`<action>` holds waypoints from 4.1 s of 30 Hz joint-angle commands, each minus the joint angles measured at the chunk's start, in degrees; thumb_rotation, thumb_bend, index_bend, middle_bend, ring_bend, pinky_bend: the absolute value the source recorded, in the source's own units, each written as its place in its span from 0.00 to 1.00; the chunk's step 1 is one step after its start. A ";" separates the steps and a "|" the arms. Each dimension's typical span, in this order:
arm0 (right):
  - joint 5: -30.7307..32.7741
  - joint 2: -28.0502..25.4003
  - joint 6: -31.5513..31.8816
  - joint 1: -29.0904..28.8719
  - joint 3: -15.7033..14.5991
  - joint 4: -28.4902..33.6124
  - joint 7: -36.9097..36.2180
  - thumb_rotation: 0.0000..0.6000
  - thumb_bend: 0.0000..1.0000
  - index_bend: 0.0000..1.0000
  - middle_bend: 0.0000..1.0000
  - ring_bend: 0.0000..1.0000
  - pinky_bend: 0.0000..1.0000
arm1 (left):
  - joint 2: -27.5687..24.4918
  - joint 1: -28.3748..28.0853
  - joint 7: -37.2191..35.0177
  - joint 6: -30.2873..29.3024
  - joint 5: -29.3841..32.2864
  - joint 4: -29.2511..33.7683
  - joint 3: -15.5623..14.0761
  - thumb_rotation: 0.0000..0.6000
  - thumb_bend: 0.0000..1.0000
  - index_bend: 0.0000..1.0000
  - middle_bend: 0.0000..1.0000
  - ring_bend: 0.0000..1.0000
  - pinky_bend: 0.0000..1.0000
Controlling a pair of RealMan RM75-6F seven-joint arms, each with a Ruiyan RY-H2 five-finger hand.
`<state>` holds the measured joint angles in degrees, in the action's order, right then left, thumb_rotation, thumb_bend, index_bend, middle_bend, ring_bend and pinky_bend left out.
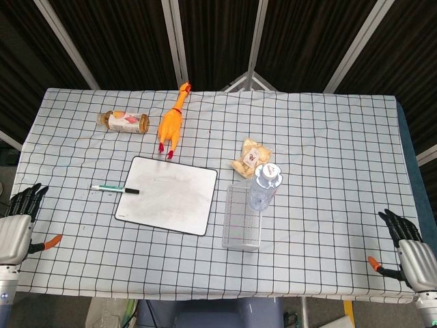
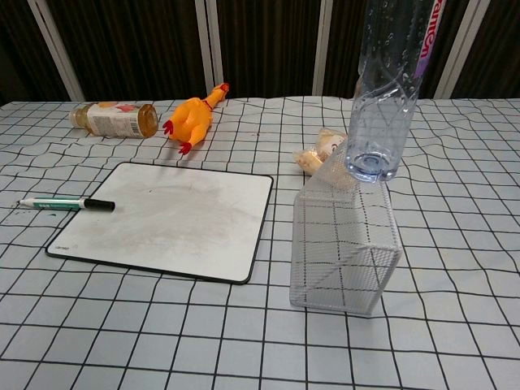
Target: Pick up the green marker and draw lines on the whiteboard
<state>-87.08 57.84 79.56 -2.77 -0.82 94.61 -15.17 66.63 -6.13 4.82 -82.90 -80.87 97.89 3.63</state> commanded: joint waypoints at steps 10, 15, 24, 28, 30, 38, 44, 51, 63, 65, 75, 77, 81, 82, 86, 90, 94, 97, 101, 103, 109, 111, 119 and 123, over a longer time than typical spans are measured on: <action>-0.15 0.02 0.25 0.09 -0.01 -0.02 -0.01 1.00 0.27 0.00 0.00 0.00 0.00 | -0.14 0.00 0.14 0.27 0.11 0.11 -0.16 1.00 0.05 0.00 0.00 0.00 0.00; -0.22 0.32 0.63 0.16 0.13 -0.18 0.24 1.00 0.27 0.00 0.00 0.00 0.00 | -0.08 -0.31 0.37 0.97 0.47 0.02 -0.11 1.00 0.05 0.00 0.00 0.00 0.00; -0.27 1.83 4.53 1.11 1.66 -1.06 -0.87 1.00 0.27 0.00 0.00 0.00 0.00 | 0.30 -1.47 1.83 3.05 2.47 -0.39 0.63 1.00 0.08 0.01 0.00 0.00 0.00; 0.07 1.90 4.03 0.99 1.69 -1.24 -1.43 1.00 0.27 0.00 0.00 0.00 0.00 | 0.25 -3.09 2.48 5.53 5.00 0.12 2.11 1.00 0.14 0.14 0.00 0.00 0.00; 0.34 1.85 3.80 0.87 1.83 -1.16 -1.78 1.00 0.27 0.00 0.00 0.00 0.00 | 0.36 -4.67 3.36 7.55 6.85 -0.08 3.42 1.00 0.18 0.23 0.00 0.00 0.00; 0.60 1.78 2.92 0.46 1.93 -0.73 -2.13 1.00 0.27 0.00 0.00 0.00 0.00 | 4.99 -13.31 8.93 17.77 15.41 -6.90 8.49 1.00 0.29 0.38 0.00 0.00 0.00; 1.50 1.57 2.51 0.46 2.19 -0.67 -3.07 1.00 0.27 0.00 0.00 0.00 0.00 | 10.15 -19.95 14.90 24.73 20.89 -14.96 10.24 1.00 0.33 0.43 0.00 0.00 0.00; 1.73 1.33 2.33 0.48 2.29 -0.69 -3.98 1.00 0.27 0.00 0.00 0.00 0.00 | 15.47 -24.77 19.11 29.72 25.03 -22.28 10.35 1.00 0.34 0.43 0.00 0.00 0.00; 1.88 1.08 2.14 0.45 2.41 -0.56 -4.47 1.00 0.27 0.00 0.00 0.00 0.00 | 22.46 -28.73 21.33 32.97 26.98 -30.42 9.19 1.00 0.36 0.45 0.01 0.00 0.00; 1.90 1.04 2.09 0.41 2.44 -0.52 -4.51 1.00 0.27 0.00 0.00 0.00 0.00 | 23.31 -28.99 21.17 33.12 27.30 -31.36 9.19 1.00 0.36 0.45 0.01 0.00 0.00; 1.94 0.88 1.96 0.46 2.40 -0.34 -4.69 1.00 0.27 0.00 0.00 0.00 0.00 | 26.38 -30.29 20.12 33.84 27.56 -34.71 9.18 1.00 0.41 0.46 0.02 0.00 0.00; 1.91 0.88 1.97 0.47 2.38 -0.36 -4.72 1.00 0.27 0.00 0.00 0.00 0.00 | 26.82 -30.51 19.94 34.08 27.62 -35.24 9.13 1.00 0.42 0.47 0.02 0.00 0.00; 1.96 0.88 1.91 0.43 2.43 -0.36 -4.74 1.00 0.27 0.00 0.00 0.00 0.00 | 27.40 -30.71 19.45 34.33 27.86 -35.67 9.24 1.00 0.51 0.54 0.05 0.00 0.00; 1.99 0.87 1.88 0.42 2.45 -0.36 -4.75 1.00 0.27 0.00 0.00 0.00 0.00 | 27.65 -30.76 19.24 34.19 27.86 -35.86 9.31 1.00 0.54 0.58 0.06 0.00 0.00; 2.04 0.79 1.84 0.36 2.54 -0.28 -4.78 1.00 0.27 0.00 0.00 0.00 0.00 | 28.24 -30.59 17.39 32.73 27.20 -35.76 9.94 1.00 0.56 0.66 0.12 0.00 0.00; 2.03 0.80 1.83 0.42 2.49 -0.29 -4.78 1.00 0.27 0.00 0.00 0.00 0.00 | 27.92 -29.80 12.15 30.38 25.89 -33.28 11.85 1.00 0.56 0.68 0.16 0.00 0.00; 1.96 0.83 1.87 0.41 2.52 -0.35 -4.87 1.00 0.27 0.00 0.00 0.00 0.00 | 26.69 -29.04 6.54 27.71 23.57 -29.09 13.84 1.00 0.56 0.68 0.16 0.00 0.00; 2.01 0.80 1.80 0.41 2.51 -0.26 -4.86 1.00 0.27 0.00 0.00 0.00 0.00 | 25.66 -28.51 1.80 27.14 22.17 -25.42 15.07 1.00 0.56 0.69 0.16 0.00 0.01; 2.00 0.77 1.68 0.35 2.52 -0.16 -4.86 1.00 0.27 0.00 0.00 0.00 0.00 | 24.23 -28.11 -8.05 29.35 20.14 -20.13 16.76 1.00 0.56 0.69 0.17 0.00 0.01; 2.01 0.73 1.66 0.35 2.52 -0.18 -4.85 1.00 0.27 0.00 0.00 0.00 0.00 | 24.23 -28.05 -13.06 30.52 19.02 -18.68 17.42 1.00 0.56 0.70 0.17 0.00 0.01; 2.25 0.69 1.46 0.36 2.54 -0.29 -5.13 1.00 0.27 0.00 0.00 0.00 0.00 | 26.64 -28.48 -24.84 32.60 16.12 -18.76 18.45 1.00 0.55 0.70 0.18 0.00 0.01; 2.29 0.71 1.48 0.41 2.53 -0.37 -5.27 1.00 0.27 0.00 0.00 0.00 0.00 | 28.04 -29.00 -26.60 32.64 14.78 -20.05 18.10 1.00 0.55 0.70 0.18 0.00 0.01; 2.35 0.72 1.26 0.30 2.60 -0.54 -5.47 1.00 0.27 0.00 0.00 0.00 0.00 | 32.98 -31.31 -32.00 33.19 10.86 -25.03 16.71 1.00 0.55 0.70 0.18 0.00 0.01; 2.58 0.68 1.11 0.27 2.68 -0.57 -5.59 1.00 0.27 0.00 0.00 0.00 0.00 | 34.76 -32.16 -33.71 33.27 9.39 -27.01 15.86 1.00 0.55 0.71 0.18 0.00 0.01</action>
<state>-84.54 58.54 80.70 -2.50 1.84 94.03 -20.73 100.88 -37.98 -28.41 -49.71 -71.08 71.44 19.84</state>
